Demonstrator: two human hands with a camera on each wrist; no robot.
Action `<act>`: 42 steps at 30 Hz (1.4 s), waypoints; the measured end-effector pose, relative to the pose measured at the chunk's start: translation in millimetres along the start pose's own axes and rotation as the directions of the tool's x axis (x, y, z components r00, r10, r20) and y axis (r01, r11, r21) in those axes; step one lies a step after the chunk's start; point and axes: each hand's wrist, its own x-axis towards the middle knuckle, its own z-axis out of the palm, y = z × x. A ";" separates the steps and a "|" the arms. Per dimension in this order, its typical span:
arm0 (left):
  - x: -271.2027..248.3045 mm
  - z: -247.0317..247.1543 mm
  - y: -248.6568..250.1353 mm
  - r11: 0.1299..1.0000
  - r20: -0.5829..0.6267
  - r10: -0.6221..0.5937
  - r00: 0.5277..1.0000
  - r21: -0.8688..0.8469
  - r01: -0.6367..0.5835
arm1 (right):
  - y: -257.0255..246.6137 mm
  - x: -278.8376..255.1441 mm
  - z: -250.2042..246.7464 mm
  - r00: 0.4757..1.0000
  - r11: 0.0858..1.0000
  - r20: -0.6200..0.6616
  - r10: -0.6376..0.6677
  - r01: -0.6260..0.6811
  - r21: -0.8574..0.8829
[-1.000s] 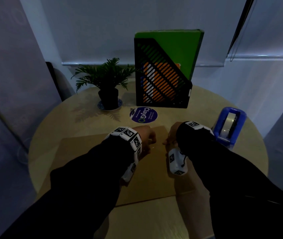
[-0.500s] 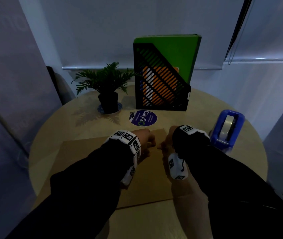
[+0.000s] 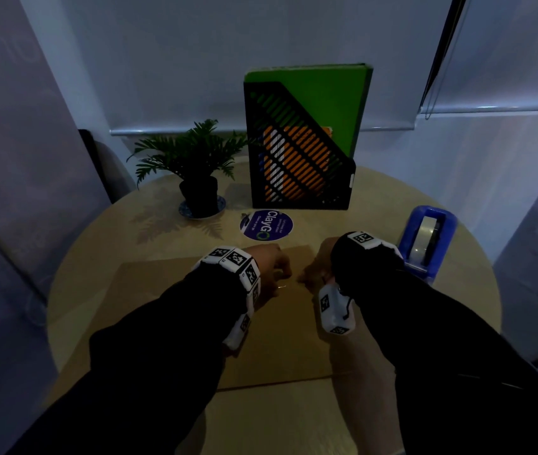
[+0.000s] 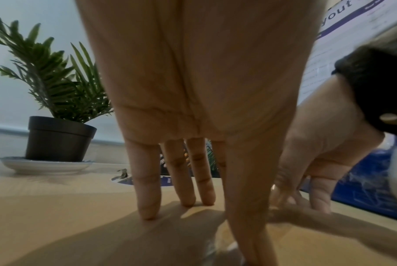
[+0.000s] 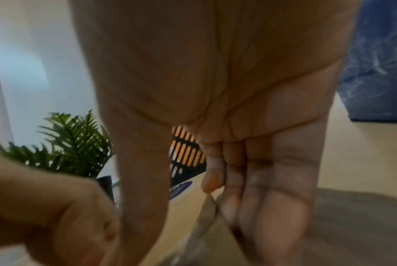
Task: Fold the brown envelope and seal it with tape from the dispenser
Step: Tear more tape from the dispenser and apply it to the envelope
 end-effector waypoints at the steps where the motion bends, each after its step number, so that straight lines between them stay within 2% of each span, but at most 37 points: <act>1: 0.7 0.3 -1.0 1.000 -0.005 0.001 1.000 0.000 -0.001 | -1.1 4.2 0.0 1.000 0.998 0.007 0.022 -0.022 -0.057; 5: 2.6 -0.3 -1.6 0.999 0.003 0.029 1.000 0.030 -0.030 | -6.8 2.6 -5.7 1.000 0.981 0.012 0.023 -0.020 -0.195; 7: 3.8 -2.0 0.6 0.997 0.030 0.055 0.998 0.057 -0.057 | -1.8 6.8 -7.7 1.000 0.981 0.008 0.030 -0.028 -0.191; 10: 5.7 -4.7 8.4 0.993 0.042 0.097 0.994 0.064 -0.100 | 12.4 17.2 -5.3 0.999 0.994 -0.052 -0.012 0.007 -0.108; 12: 8.5 -7.0 12.6 0.991 0.055 0.099 0.994 0.089 -0.103 | 20.9 18.7 -4.8 0.996 0.999 -0.091 -0.026 0.029 0.028; 15: 7.9 -8.8 17.2 0.985 0.075 0.089 0.993 0.138 -0.099 | 22.9 2.8 -2.9 0.975 0.971 -0.221 -0.035 0.085 0.222; 17: 7.6 -10.5 19.7 0.984 0.075 0.091 0.993 0.145 -0.101 | 23.7 -10.4 0.9 0.944 0.958 -0.328 -0.038 0.127 0.256; 19: 6.4 -15.8 27.7 0.983 0.095 0.069 0.993 0.160 -0.084 | 29.0 -29.3 4.3 0.893 0.971 -0.449 -0.011 0.117 0.210; 21: 4.3 -25.7 38.1 0.991 0.098 0.018 0.995 0.128 -0.031 | 33.9 -52.4 2.7 0.830 0.972 -0.558 -0.003 0.133 0.193; 23: -2.3 -39.2 54.7 1.000 -0.023 0.023 0.999 0.012 -0.023 | 43.2 -77.2 0.1 0.741 0.946 -0.671 -0.036 0.242 0.216; 25: -16.0 -51.7 77.1 0.968 -0.178 0.100 0.979 -0.210 -0.137 | 59.1 -98.9 1.2 0.598 0.913 -0.799 -0.068 0.360 0.193; 27: -30.3 -58.8 101.2 0.870 -0.265 0.154 0.952 -0.420 -0.257 | 78.3 -111.5 8.4 0.447 0.875 -0.895 -0.017 0.439 0.202; 28: -34.5 -58.8 110.9 0.831 -0.285 0.166 0.944 -0.475 -0.290 | 88.5 -115.1 13.0 0.365 0.854 -0.930 0.032 0.474 0.215; 30: -38.2 -54.1 125.6 0.815 -0.274 0.193 0.942 -0.490 -0.309 | 108.1 -118.6 21.2 0.258 0.797 -0.950 0.174 0.530 0.290; 31: -38.1 -50.3 129.2 0.830 -0.241 0.206 0.948 -0.470 -0.300 | 115.1 -120.2 23.2 0.262 0.761 -0.934 0.241 0.547 0.350; 32: -35.4 -45.6 131.9 0.857 -0.198 0.209 0.958 -0.434 -0.277 | 124.1 -117.3 25.9 0.291 0.724 -0.912 0.290 0.556 0.408; 34: -31.6 -39.2 136.0 0.908 -0.131 0.186 0.974 -0.355 -0.222 | 135.7 -108.2 30.0 0.471 0.683 -0.824 0.315 0.490 0.542; 35: -30.0 -36.8 138.2 0.925 -0.118 0.177 0.977 -0.318 -0.206 | 138.4 -105.3 33.3 0.582 0.674 -0.755 0.301 0.431 0.600; 37: -26.0 -32.4 143.8 0.937 -0.105 0.194 0.975 -0.274 -0.216 | 141.8 -92.6 42.2 0.758 0.609 -0.600 0.257 0.356 0.709; 39: -20.6 -26.6 149.5 0.917 -0.093 0.228 0.969 -0.312 -0.246 | 142.3 -84.7 49.4 0.821 0.538 -0.530 0.210 0.356 0.764; 42: -10.5 -21.0 153.0 0.885 -0.096 0.222 0.970 -0.398 -0.242 | 146.4 -75.3 51.5 0.847 0.475 -0.509 0.154 0.388 0.790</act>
